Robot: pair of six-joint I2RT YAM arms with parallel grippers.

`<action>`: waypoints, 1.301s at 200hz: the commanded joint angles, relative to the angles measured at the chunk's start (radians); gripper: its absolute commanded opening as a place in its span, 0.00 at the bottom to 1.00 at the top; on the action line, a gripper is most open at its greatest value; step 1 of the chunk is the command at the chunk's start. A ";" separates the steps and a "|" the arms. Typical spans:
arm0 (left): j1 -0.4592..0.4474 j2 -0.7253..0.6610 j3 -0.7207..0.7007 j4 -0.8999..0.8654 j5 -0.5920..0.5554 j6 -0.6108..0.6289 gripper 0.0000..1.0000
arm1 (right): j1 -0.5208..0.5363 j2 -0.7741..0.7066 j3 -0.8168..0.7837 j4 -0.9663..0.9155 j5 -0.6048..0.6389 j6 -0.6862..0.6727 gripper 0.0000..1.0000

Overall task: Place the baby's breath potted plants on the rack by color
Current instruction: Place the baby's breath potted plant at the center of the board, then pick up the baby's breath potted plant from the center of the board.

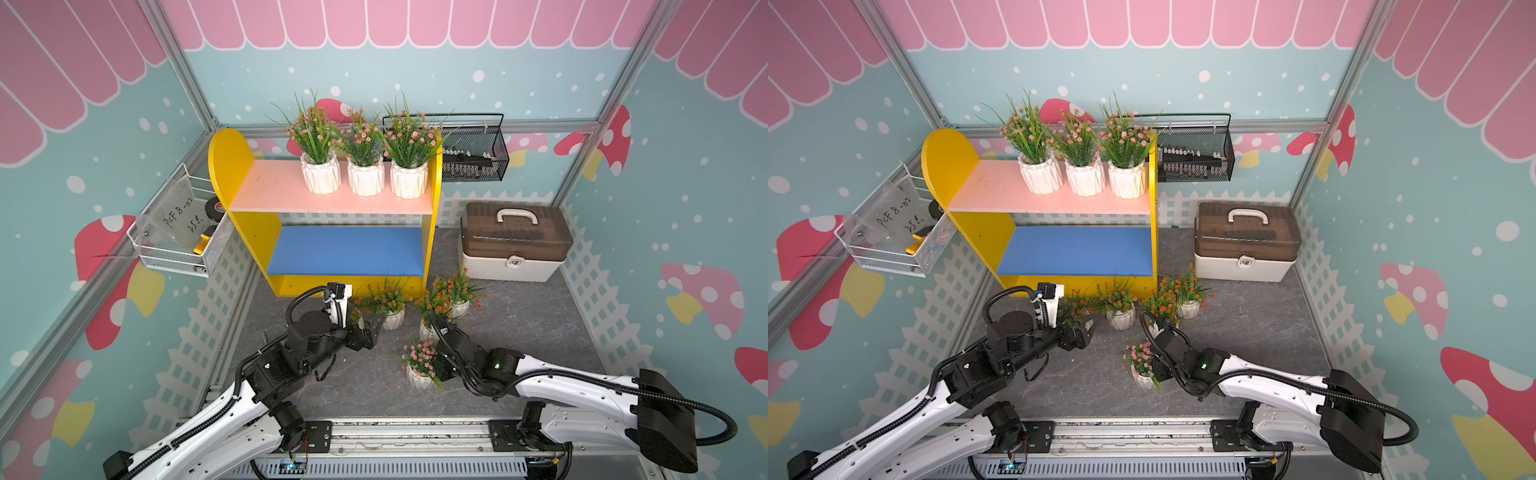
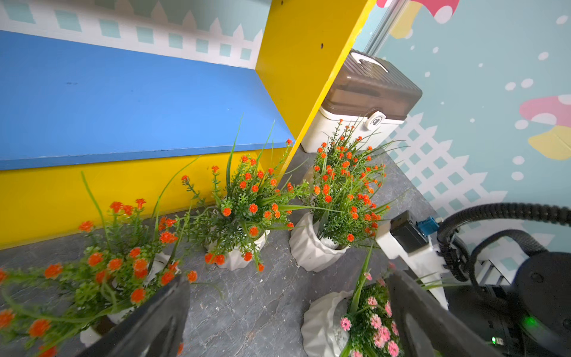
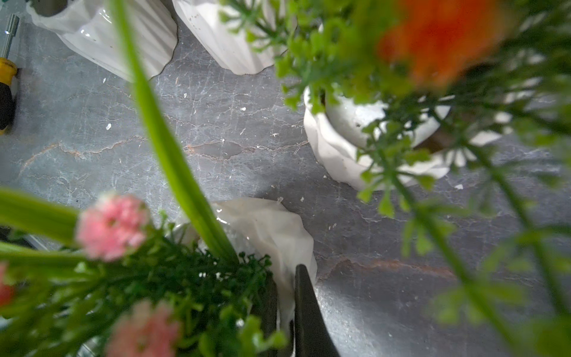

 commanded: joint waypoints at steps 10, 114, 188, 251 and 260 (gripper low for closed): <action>-0.023 0.014 -0.009 0.029 0.013 0.040 0.98 | -0.001 0.045 -0.024 -0.052 -0.021 0.027 0.13; -0.060 -0.014 -0.092 0.130 0.032 0.075 0.99 | -0.019 0.007 0.028 -0.128 -0.055 -0.018 0.00; -0.076 -0.041 -0.166 0.227 0.062 0.133 0.99 | -0.154 -0.196 0.157 -0.285 -0.185 -0.118 0.00; -0.130 -0.039 -0.209 0.317 0.098 0.237 0.99 | -0.234 -0.171 0.379 -0.409 -0.256 -0.234 0.00; -0.143 -0.038 -0.216 0.342 0.099 0.257 0.99 | -0.246 -0.158 0.413 -0.419 -0.268 -0.251 0.00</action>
